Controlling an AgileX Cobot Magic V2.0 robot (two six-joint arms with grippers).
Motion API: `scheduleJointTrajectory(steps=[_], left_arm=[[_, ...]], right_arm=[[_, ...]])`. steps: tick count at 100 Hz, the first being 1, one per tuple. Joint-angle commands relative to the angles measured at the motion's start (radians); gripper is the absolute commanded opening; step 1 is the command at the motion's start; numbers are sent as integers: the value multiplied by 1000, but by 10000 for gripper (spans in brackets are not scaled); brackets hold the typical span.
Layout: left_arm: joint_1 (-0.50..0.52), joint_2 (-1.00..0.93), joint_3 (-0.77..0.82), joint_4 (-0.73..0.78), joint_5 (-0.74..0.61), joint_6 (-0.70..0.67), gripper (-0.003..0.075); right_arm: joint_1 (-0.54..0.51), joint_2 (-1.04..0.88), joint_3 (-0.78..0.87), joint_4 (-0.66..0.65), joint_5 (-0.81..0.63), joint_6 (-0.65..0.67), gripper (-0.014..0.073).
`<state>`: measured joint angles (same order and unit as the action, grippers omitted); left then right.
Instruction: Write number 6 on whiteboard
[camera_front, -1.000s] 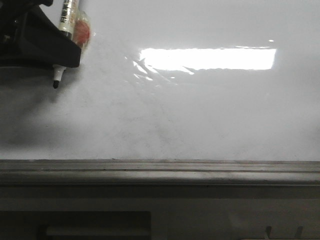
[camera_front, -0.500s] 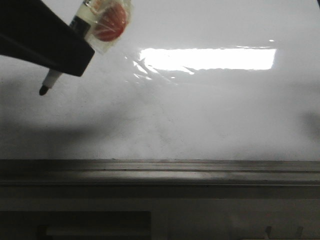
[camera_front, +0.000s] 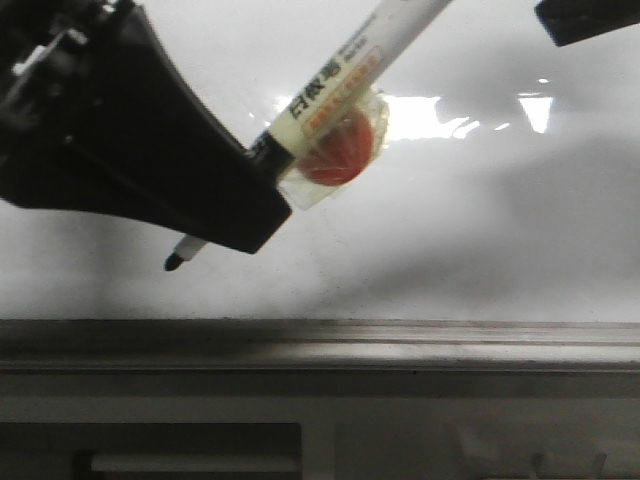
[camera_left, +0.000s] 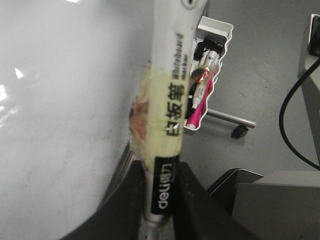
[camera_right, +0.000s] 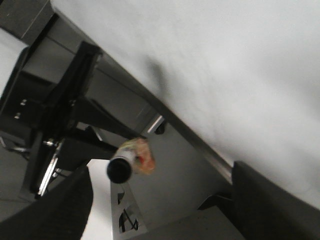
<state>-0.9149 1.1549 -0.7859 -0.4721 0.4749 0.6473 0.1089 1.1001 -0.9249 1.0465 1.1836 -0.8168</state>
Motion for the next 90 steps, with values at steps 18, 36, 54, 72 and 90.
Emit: scheduleJointTrajectory(steps=[18, 36, 54, 72, 90], left_arm=[[-12, 50, -106, 0, -64, -12, -20], [-12, 53, -122, 16, -67, -12, -20], [-12, 53, -122, 19, -67, -12, -20], [-12, 53, -122, 19, -67, -9, -10], [-10, 53, -133, 16, -71, -9, 269]], right_arm=[[138, 45, -70, 36, -49, -19, 519], [170, 80, -71, 36, -70, -43, 411], [173, 95, -71, 39, -73, -93, 91], [173, 95, -71, 46, -73, -113, -64], [173, 93, -71, 41, -73, -124, -58]])
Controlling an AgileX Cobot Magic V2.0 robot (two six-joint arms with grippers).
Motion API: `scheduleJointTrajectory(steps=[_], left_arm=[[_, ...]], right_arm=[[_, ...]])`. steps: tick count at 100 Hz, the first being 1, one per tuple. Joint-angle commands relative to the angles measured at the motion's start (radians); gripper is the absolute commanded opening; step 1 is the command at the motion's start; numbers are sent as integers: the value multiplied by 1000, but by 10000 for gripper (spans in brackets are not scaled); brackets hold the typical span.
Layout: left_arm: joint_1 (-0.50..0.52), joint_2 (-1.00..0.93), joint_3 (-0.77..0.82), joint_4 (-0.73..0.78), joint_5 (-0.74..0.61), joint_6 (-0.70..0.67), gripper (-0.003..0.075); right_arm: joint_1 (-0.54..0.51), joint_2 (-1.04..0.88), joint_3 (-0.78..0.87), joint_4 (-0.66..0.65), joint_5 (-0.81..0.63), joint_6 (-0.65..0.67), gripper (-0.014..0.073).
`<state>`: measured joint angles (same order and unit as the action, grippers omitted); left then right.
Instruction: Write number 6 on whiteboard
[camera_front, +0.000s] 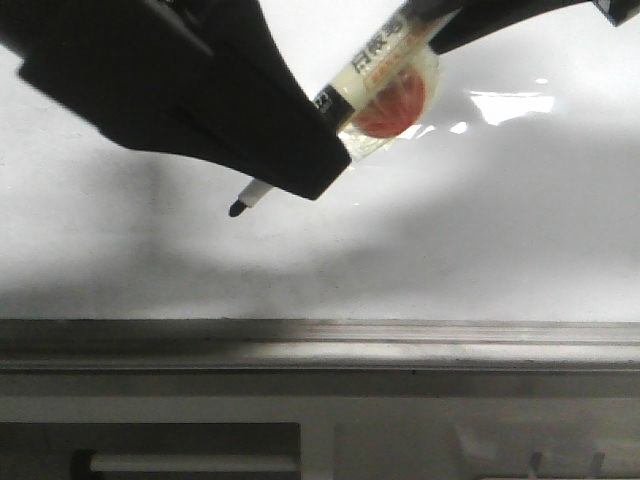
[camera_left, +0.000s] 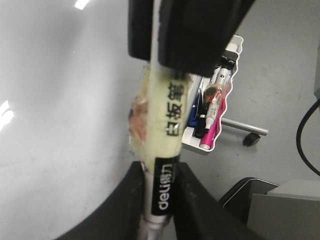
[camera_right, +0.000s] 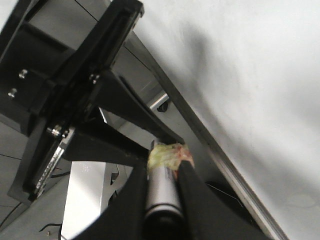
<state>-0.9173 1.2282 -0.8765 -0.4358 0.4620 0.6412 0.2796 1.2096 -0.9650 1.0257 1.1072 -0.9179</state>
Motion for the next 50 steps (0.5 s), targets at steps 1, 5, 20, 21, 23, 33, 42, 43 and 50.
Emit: scheduleJointTrajectory(steps=[1, 5, 20, 21, 23, 33, 42, 43, 50], left_arm=[[-7, -21, -45, -22, -59, -2, 305], [-5, -21, -48, -31, -69, -7, 414], [55, -45, -48, -116, -66, -7, 578], [64, -48, -48, -126, -62, -7, 576], [79, -58, -46, -139, -61, -7, 574], [153, -124, -19, -206, -77, -7, 547], [214, -212, 30, -265, -135, -7, 524], [218, -220, 40, -269, -140, -7, 520], [251, -299, 98, -300, -195, -7, 503]], right_arm=[[2, -18, -31, 62, 4, -23, -56], [2, -27, -24, 62, -2, -31, -46], [4, -131, 62, 62, -117, -47, -44], [4, -138, 75, 62, -133, -47, -44], [4, -162, 88, 62, -159, -47, -44], [4, -296, 187, 62, -295, -47, -45], [4, -406, 246, 62, -411, -47, -45], [4, -421, 252, 62, -425, -47, -45], [4, -483, 271, 62, -490, -47, -45]])
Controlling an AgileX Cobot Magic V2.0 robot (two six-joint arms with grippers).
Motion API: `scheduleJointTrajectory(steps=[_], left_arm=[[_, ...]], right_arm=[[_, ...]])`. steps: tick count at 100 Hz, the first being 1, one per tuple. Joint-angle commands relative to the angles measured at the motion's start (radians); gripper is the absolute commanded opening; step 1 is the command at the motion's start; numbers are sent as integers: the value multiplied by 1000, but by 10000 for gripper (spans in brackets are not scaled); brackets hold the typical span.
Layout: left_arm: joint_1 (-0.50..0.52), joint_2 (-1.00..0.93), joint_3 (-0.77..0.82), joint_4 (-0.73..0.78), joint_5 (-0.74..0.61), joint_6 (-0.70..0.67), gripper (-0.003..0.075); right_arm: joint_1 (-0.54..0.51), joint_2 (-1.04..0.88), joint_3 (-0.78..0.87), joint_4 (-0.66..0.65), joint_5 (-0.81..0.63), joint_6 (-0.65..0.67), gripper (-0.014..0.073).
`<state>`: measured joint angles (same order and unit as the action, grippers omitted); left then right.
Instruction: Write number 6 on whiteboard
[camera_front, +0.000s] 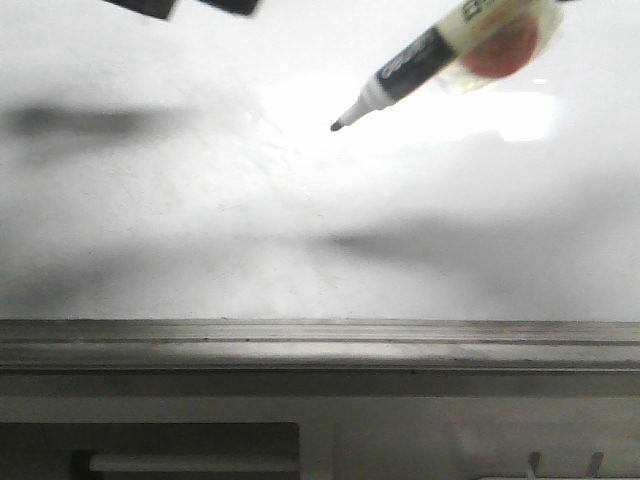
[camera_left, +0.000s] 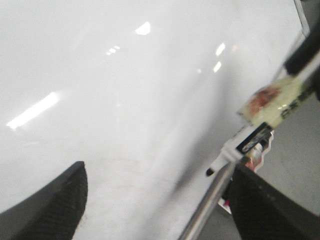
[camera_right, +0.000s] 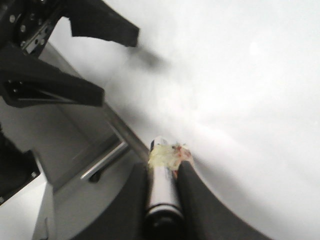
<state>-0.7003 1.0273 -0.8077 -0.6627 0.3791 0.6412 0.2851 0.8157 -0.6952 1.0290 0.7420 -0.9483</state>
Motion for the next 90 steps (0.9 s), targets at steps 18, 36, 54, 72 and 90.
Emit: scheduleJointTrajectory(steps=[18, 36, 54, 72, 90], left_arm=[[65, -304, 187, -134, -256, -7, 466], [65, -453, 283, -134, -318, -7, 430], [65, -492, 309, -134, -323, -7, 419], [65, -492, 309, -134, -323, -7, 419], [65, -492, 309, -134, -323, -7, 419]], right_arm=[[-1, -123, 9, 52, -231, -17, -45], [-1, -51, 5, 56, -290, -32, -45], [-1, 34, -36, 195, -310, -190, -45], [-1, 140, -76, 271, -326, -262, -45], [-1, 235, -80, 249, -162, -262, -45]])
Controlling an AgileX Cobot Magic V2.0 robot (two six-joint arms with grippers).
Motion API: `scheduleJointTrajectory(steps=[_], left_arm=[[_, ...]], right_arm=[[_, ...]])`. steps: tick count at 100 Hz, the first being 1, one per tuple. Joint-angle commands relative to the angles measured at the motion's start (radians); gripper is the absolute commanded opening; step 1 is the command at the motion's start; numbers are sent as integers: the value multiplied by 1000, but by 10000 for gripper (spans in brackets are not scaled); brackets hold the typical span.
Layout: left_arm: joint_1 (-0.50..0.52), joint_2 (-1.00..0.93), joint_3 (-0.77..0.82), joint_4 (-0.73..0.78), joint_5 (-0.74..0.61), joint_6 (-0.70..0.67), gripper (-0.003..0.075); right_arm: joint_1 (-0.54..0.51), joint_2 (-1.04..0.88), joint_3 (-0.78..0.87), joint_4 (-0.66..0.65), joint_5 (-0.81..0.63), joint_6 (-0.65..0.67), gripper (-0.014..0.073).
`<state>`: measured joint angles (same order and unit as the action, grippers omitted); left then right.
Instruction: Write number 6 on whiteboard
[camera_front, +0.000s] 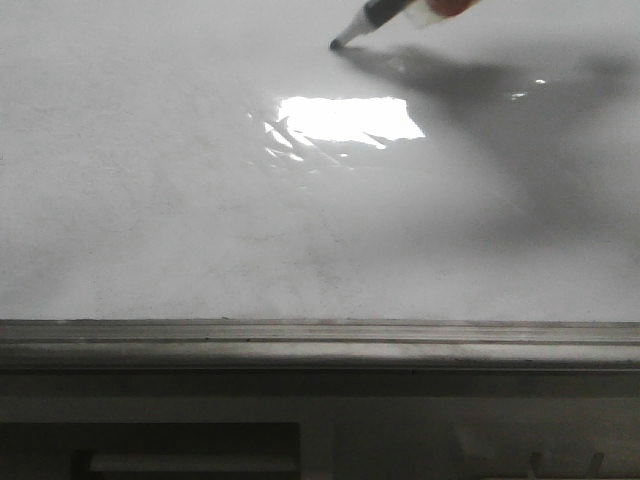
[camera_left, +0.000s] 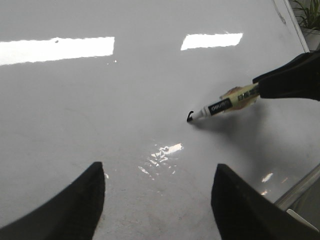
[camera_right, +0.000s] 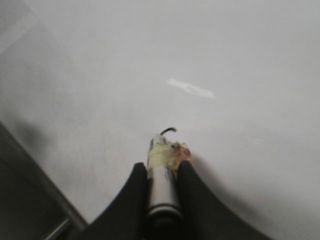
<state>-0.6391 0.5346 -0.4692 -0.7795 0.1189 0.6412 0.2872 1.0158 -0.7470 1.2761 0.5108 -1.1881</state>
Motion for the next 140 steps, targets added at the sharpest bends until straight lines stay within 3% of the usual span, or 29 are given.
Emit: scheduleJointTrajectory(steps=[1, 28, 50, 68, 90, 107, 121, 140], left_arm=[[4, 1, -29, -17, -63, -7, 419], [4, 1, -29, -17, -63, -7, 419], [4, 1, -29, -17, -65, -7, 419], [4, 1, -29, -17, -65, -7, 419], [4, 1, -34, -17, -27, -7, 419], [-16, 31, -58, -17, 85, 43, 419], [-91, 149, -124, -17, 156, 137, 419], [-253, 379, -246, -9, 120, 212, 419]], right_arm=[[-3, 37, -28, -3, 82, -22, -45], [-3, -14, -27, -380, 68, 237, -45], [-3, -64, -27, -287, -88, 235, -45], [50, 38, -27, 21, -5, -11, -45], [61, 10, -27, -50, 163, 14, -45], [61, -30, -27, -259, 252, 172, -45], [61, -30, -44, -270, 333, 183, -45], [61, -30, -132, -293, 401, 229, -45]])
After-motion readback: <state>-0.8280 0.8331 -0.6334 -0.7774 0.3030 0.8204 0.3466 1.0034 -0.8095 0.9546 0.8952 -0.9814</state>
